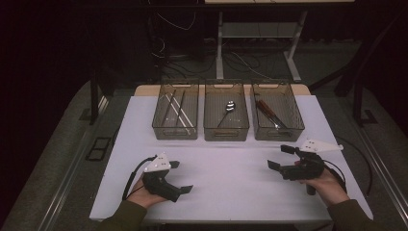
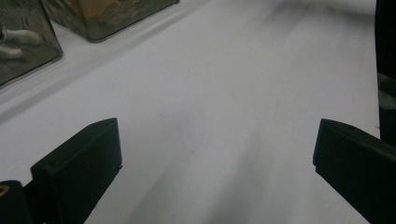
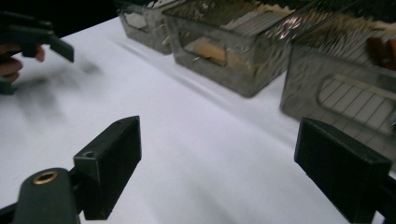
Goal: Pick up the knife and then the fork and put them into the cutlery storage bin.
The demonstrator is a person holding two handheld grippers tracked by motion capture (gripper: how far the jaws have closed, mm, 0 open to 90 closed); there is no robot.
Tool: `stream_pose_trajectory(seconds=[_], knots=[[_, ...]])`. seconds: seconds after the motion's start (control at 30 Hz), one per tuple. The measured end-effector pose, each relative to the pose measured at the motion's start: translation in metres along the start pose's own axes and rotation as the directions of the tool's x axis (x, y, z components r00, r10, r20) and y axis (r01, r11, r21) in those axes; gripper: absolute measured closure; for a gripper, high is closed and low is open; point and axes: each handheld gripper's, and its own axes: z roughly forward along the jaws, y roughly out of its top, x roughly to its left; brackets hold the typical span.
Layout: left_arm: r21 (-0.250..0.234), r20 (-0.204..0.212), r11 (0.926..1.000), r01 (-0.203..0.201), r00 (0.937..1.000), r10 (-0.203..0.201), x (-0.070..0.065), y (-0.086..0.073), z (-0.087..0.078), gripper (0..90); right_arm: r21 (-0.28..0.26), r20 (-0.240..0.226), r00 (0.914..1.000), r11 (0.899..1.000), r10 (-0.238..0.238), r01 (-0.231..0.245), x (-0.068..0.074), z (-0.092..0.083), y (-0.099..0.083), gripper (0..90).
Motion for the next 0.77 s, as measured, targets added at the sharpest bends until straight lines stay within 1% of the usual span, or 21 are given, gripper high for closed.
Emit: stream_pose_trajectory(seconds=[0.1, 0.23, 0.33, 0.37, 0.5, 0.57, 0.77], knots=[[0.0, 0.0, 1.0, -0.001, 1.0, 0.001, 0.0, 0.0, 0.0, 0.0, 0.004, -0.008, 1.0, 1.0, -0.003, 0.003, 0.003, -0.002, -0.008, 15.0], [-0.003, 0.0, 1.0, 0.0, 1.0, 0.0, 0.001, 0.0, 0.0, 0.0, 0.009, -0.014, 0.9998, 1.0, 0.016, -0.016, 0.006, -0.005, -0.018, 15.0], [-0.005, 0.001, 1.0, 0.0, 1.0, 0.0, 0.001, 0.0, -0.001, 0.0, 0.022, -0.014, 0.9999, 1.0, 0.005, -0.004, 0.007, -0.006, -0.023, 15.0], [-0.005, 0.001, 1.0, 0.001, 1.0, -0.001, 0.001, 0.0, -0.001, 0.0, 0.023, -0.017, 0.9998, 1.0, 0.007, -0.007, 0.007, -0.006, -0.025, 15.0], [-0.004, -0.001, 1.0, 0.0, 1.0, 0.0, 0.001, 0.0, -0.001, 0.0, 0.054, -0.013, 0.9999, 0.999, -0.007, 0.007, 0.006, -0.006, -0.031, 15.0], [-0.004, 0.0, 1.0, 0.0, 1.0, 0.0, 0.001, 0.0, -0.001, 0.0, 0.065, -0.011, 0.9999, 0.998, 0.002, -0.001, 0.006, -0.005, -0.033, 14.9], [-0.002, 0.001, 1.0, 0.0, 1.0, 0.0, 0.001, 0.0, -0.001, 0.0, 0.072, -0.011, 0.9999, 0.997, -0.01, 0.01, 0.007, -0.004, -0.033, 15.0]])
